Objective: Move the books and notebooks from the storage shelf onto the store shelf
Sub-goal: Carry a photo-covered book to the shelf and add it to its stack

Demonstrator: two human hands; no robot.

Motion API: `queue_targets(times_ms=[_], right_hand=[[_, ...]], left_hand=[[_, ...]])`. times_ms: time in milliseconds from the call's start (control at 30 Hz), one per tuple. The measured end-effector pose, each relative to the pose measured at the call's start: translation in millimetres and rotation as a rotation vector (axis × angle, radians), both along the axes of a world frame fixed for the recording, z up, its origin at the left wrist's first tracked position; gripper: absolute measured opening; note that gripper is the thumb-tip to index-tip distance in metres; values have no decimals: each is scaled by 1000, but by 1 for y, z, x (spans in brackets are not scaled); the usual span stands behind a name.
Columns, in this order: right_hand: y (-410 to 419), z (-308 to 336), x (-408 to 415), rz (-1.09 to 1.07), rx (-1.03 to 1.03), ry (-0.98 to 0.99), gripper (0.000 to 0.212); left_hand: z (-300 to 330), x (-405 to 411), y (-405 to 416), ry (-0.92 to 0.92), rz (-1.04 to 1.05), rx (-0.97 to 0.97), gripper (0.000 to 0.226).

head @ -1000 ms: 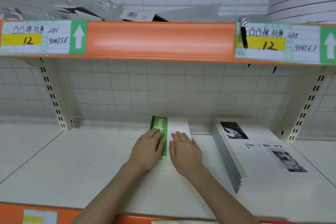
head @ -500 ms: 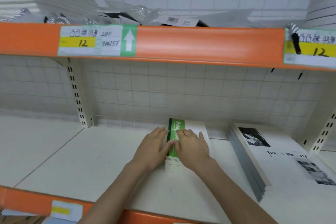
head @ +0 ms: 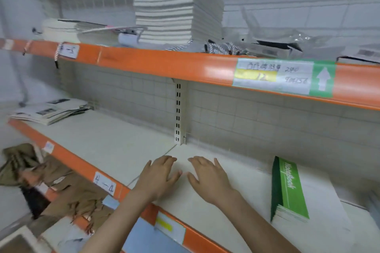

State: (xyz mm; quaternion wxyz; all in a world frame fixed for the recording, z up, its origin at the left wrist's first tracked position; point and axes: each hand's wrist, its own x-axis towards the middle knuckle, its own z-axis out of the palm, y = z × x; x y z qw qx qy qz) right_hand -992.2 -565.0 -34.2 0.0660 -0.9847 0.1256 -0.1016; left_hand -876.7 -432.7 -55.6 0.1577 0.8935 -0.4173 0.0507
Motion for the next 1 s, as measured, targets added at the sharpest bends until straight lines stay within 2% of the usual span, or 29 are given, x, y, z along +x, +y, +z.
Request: queue_targets(times_ms=[67, 167, 233, 367, 700, 1000], right_hand=[[16, -2, 23, 45, 7, 11, 51], [42, -8, 59, 102, 17, 44, 51], [60, -11, 81, 136, 47, 75, 51], [96, -12, 123, 201, 50, 121, 51], [188, -8, 240, 302, 103, 115, 51], [254, -17, 300, 397, 121, 99, 53]], left_hand=[[0, 16, 22, 27, 49, 11, 92], [-3, 39, 53, 69, 112, 33, 65], [-3, 55, 72, 76, 128, 46, 57], [-5, 91, 112, 95, 160, 55, 55], [1, 188, 210, -2, 275, 81, 54], [0, 230, 289, 18, 392, 86, 58]])
